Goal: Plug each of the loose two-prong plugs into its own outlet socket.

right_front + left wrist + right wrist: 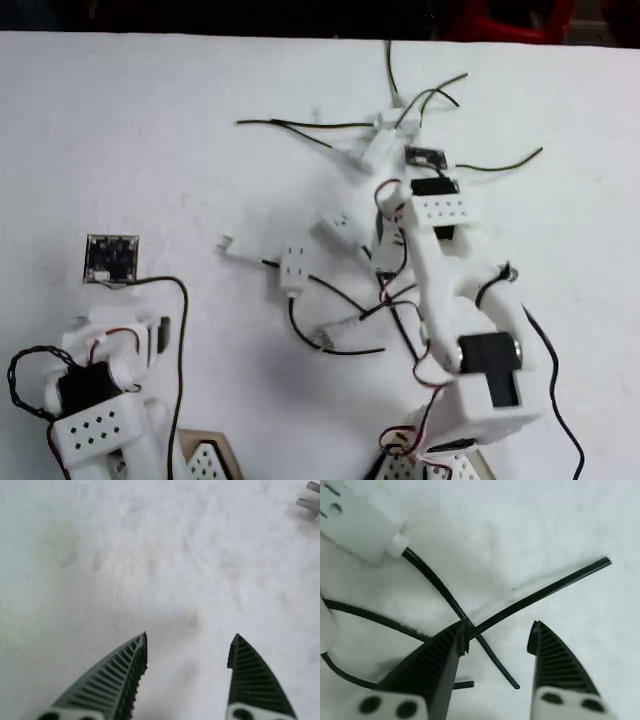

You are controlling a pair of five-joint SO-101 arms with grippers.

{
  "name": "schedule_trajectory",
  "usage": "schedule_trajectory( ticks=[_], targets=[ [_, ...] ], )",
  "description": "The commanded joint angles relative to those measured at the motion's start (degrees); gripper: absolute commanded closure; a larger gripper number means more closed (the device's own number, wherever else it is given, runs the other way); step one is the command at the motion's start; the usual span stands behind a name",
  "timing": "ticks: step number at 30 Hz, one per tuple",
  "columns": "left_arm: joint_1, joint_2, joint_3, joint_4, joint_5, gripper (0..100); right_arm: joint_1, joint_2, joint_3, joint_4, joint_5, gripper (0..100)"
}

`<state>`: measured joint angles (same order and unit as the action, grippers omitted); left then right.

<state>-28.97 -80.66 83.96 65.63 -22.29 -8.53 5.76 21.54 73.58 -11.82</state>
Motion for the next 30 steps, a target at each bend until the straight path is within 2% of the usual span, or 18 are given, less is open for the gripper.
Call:
schedule_trajectory(
  ticks=[1, 5, 11, 21, 30],
  targets=[
    [0.66, -0.66, -0.35, -1.05, 0.35, 74, -0.75, 3.38, -2.64, -1.01, -0.88, 81.2],
    [0.66, -0.66, -0.35, -1.05, 0.35, 74, 0.92, 6.81, -2.73, -3.56, -0.88, 84.4],
    [0.66, -0.66, -0.35, -1.05, 0.35, 74, 4.00, 7.87, -2.81, -5.85, 1.05, 98.8],
    [0.66, -0.66, -0.26, -1.05, 0.35, 74, 4.18, -9.10, -2.73, 1.36, 8.35, 98.1],
    [0.66, -0.66, -0.26, -1.05, 0.35, 74, 7.52, -22.46, -2.73, 4.35, 22.33, 98.1]
  ],
)
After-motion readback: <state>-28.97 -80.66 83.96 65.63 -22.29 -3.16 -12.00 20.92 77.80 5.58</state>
